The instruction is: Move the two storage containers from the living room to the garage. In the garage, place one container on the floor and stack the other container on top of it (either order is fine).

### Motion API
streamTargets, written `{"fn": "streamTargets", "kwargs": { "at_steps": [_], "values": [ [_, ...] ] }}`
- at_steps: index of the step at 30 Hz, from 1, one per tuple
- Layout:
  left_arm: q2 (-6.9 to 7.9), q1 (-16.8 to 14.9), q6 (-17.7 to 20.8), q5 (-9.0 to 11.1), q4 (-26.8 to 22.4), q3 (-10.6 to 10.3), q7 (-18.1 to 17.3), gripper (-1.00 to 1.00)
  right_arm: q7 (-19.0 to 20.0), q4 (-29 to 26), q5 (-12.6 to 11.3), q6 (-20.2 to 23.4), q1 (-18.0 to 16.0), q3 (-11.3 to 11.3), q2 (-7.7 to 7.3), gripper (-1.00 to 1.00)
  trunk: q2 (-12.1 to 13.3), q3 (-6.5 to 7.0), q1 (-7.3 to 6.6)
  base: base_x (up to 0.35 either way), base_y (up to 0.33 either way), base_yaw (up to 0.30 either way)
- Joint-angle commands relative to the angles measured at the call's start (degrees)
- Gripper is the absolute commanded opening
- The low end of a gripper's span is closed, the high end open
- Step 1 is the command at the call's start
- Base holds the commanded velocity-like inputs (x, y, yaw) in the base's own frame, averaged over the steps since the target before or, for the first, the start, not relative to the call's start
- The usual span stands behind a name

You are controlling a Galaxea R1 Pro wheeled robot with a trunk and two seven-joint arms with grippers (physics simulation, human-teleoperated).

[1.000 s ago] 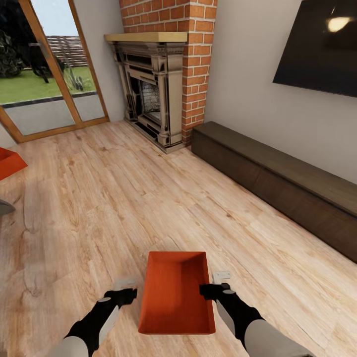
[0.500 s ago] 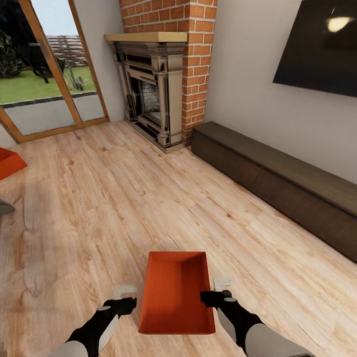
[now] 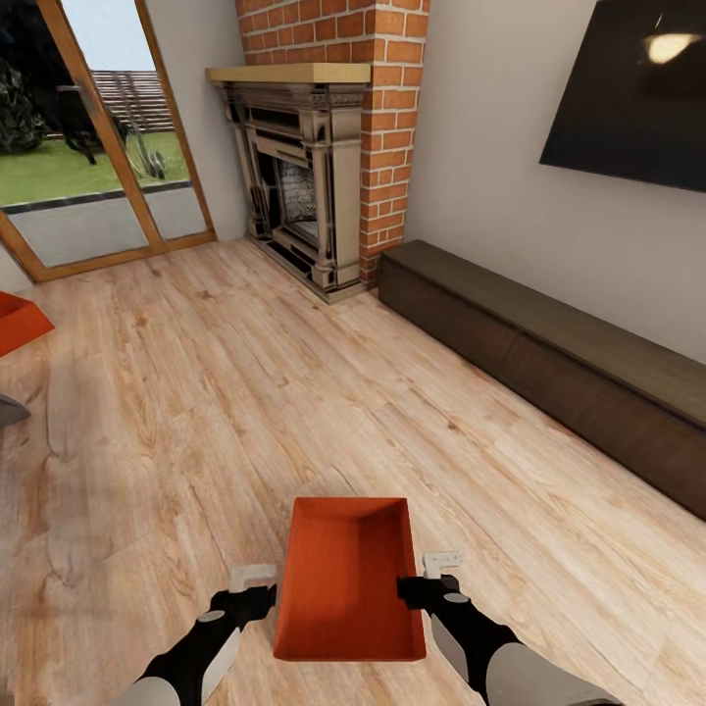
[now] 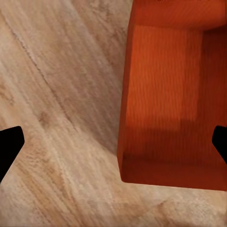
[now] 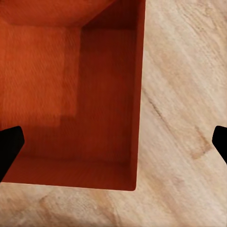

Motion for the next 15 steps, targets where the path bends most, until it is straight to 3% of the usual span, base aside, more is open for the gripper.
{"fn": "streamTargets", "kwargs": {
  "at_steps": [1, 15],
  "values": [
    [-0.02, -0.02, 0.05, 0.49, -0.06, -0.16, 0.21, 1.0, -0.33, 0.02, -0.26, -0.01, -0.03, 0.49, 0.0, 1.0, -0.02, -0.04, 0.0, 0.0, 0.0, 0.0],
    [0.05, -0.02, -0.29, 0.07, -0.18, -0.63, -0.2, 1.0, -0.33, 0.06, -0.27, 0.26, -0.03, 0.47, -0.06, 1.0, -0.02, -0.04, 0.0, 0.0, 0.0, 0.0]
  ]
}}
